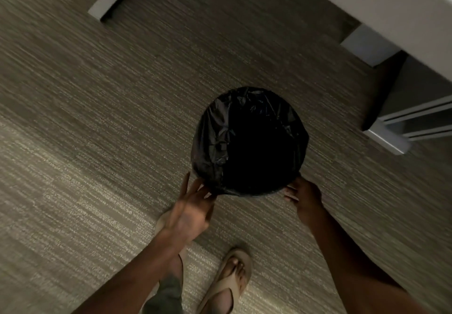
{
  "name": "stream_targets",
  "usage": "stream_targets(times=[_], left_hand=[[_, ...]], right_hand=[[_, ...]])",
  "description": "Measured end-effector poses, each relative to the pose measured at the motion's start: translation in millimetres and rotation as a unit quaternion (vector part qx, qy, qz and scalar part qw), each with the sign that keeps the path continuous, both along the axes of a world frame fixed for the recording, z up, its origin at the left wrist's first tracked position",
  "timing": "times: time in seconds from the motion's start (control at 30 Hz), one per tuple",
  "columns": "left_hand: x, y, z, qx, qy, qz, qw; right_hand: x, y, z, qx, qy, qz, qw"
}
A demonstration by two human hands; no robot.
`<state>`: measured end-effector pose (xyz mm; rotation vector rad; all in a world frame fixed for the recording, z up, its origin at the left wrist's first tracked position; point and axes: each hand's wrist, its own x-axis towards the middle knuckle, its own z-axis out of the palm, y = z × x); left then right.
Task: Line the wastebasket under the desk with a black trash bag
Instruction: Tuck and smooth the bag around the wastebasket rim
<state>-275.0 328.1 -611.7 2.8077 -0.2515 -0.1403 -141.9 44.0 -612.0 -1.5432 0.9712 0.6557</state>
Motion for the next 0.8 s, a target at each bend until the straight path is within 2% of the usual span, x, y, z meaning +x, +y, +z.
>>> stream_targets(times=[0.07,0.1,0.17,0.2,0.27,0.33,0.4,0.5,0.53,0.57,0.63,0.67,0.73,0.77,0.8], left_hand=[[2.7,-1.7,1.8,-0.113,-0.012,0.102,0.988],[6.1,-3.4,6.2,-0.187,-0.025,0.174,0.966],[16.9,-7.1,19.5,-0.297,-0.069,0.303,0.903],[25.9,-8.8,26.6,-0.323,-0.077,0.342,0.879],[49.4,-11.1,35.0,-0.372,-0.005,0.395,0.840],[78.1,-12.0,36.7,-0.456,0.094,0.412,0.783],[103.2,-10.3,32.8,-0.515,0.127,0.412,0.741],[128.9,2.5,21.7,-0.550,0.151,0.449,0.688],[132.9,7.8,18.2,-0.543,0.164,0.460,0.683],[135.6,13.1,14.9,-0.513,0.173,0.471,0.697],[136.0,23.3,6.4,-0.391,0.154,0.501,0.757],[135.6,26.9,5.4,-0.361,0.123,0.518,0.766],[134.9,30.1,5.1,-0.434,0.114,0.492,0.746],[134.2,27.8,3.4,-0.483,0.140,0.464,0.730],[132.7,25.2,1.5,-0.505,0.174,0.430,0.728]], right_hand=[[6.3,6.3,1.5,0.007,-0.008,-0.046,0.999],[9.4,9.2,4.2,-0.012,-0.024,-0.077,0.997],[14.5,12.4,10.9,-0.114,-0.075,-0.104,0.985],[15.8,12.2,13.3,-0.182,-0.111,-0.090,0.973],[18.2,14.3,19.7,-0.250,-0.194,-0.018,0.948],[23.4,21.9,22.4,-0.210,-0.237,0.083,0.945],[33.5,29.4,20.2,-0.176,-0.219,0.155,0.947],[50.8,30.7,14.7,-0.163,-0.153,0.158,0.962],[54.3,29.1,13.9,-0.179,-0.136,0.164,0.960],[57.8,26.5,13.4,-0.214,-0.131,0.175,0.952],[63.2,20.2,13.7,-0.292,-0.164,0.166,0.927],[65.4,19.0,15.1,-0.294,-0.196,0.157,0.922],[71.7,19.4,14.8,-0.249,-0.238,0.206,0.916],[76.0,20.5,13.5,-0.225,-0.232,0.249,0.913],[80.3,22.3,12.7,-0.210,-0.217,0.282,0.911]])
